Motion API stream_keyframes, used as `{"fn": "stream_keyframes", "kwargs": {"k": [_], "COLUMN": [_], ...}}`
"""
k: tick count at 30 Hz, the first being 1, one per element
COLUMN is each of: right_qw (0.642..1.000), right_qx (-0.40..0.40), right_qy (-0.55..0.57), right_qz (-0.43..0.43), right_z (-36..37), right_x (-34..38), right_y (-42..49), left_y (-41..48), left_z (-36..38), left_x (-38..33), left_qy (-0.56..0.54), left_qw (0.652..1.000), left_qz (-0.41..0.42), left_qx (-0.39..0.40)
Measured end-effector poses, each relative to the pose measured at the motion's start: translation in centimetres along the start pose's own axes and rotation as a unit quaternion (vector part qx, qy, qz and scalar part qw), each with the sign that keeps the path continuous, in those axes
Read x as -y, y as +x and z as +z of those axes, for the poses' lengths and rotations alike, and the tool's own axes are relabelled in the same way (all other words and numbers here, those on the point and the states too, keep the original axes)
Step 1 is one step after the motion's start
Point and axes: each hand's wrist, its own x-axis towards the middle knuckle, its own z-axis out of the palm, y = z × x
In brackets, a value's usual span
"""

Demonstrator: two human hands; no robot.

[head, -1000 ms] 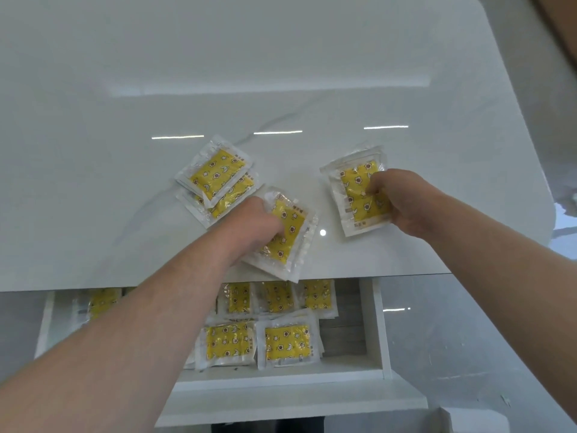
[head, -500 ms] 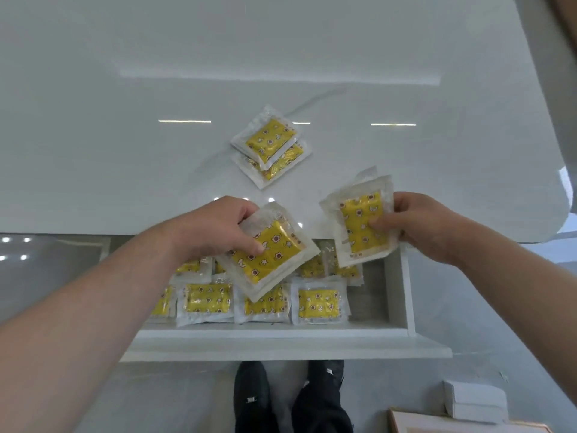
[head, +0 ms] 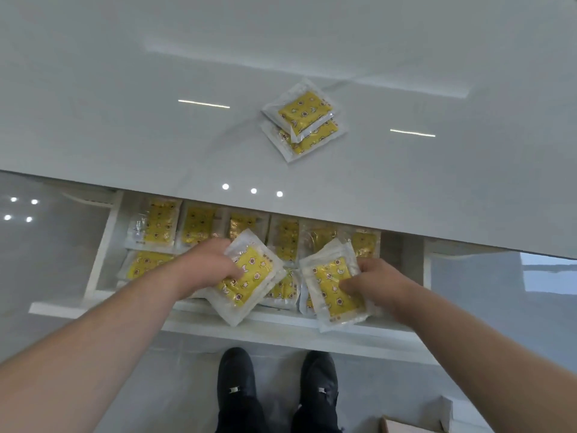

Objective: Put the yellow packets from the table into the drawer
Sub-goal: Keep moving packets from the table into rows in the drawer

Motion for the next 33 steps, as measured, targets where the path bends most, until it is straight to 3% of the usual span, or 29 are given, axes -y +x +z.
{"fn": "stream_keyframes", "kwargs": {"k": [5, 8, 19, 22, 27, 30, 33], "right_qw": [0.992, 0.990, 0.989, 0.986, 0.947, 0.895, 0.826], "right_qx": [-0.108, -0.111, -0.135, -0.159, -0.205, -0.203, -0.145], "right_qy": [0.057, 0.085, -0.060, -0.043, -0.236, -0.366, -0.495], "right_qz": [0.024, 0.028, 0.003, -0.004, -0.073, -0.154, -0.228], "right_z": [2.8, 4.6, 8.2, 8.5, 8.3, 8.0, 7.6], "right_x": [1.2, 2.9, 6.6, 6.8, 6.9, 6.1, 5.3], "right_y": [2.5, 4.5, 9.9, 10.3, 8.5, 6.9, 7.4], "left_y": [2.8, 4.5, 9.0, 9.5, 7.9, 6.9, 6.6], "left_z": [0.9, 0.3, 0.8, 0.8, 0.4, 0.1, -0.3], "left_x": [1.5, 1.4, -0.1, 0.4, 0.8, 1.7, 2.8], "left_qy": [-0.183, -0.220, -0.148, -0.057, 0.192, 0.307, 0.413], "left_qw": [0.977, 0.962, 0.967, 0.971, 0.938, 0.892, 0.850], "left_qz": [-0.066, -0.095, -0.064, -0.035, 0.037, 0.143, 0.245], "left_qx": [-0.087, -0.133, -0.196, -0.232, -0.288, -0.300, -0.216]}}
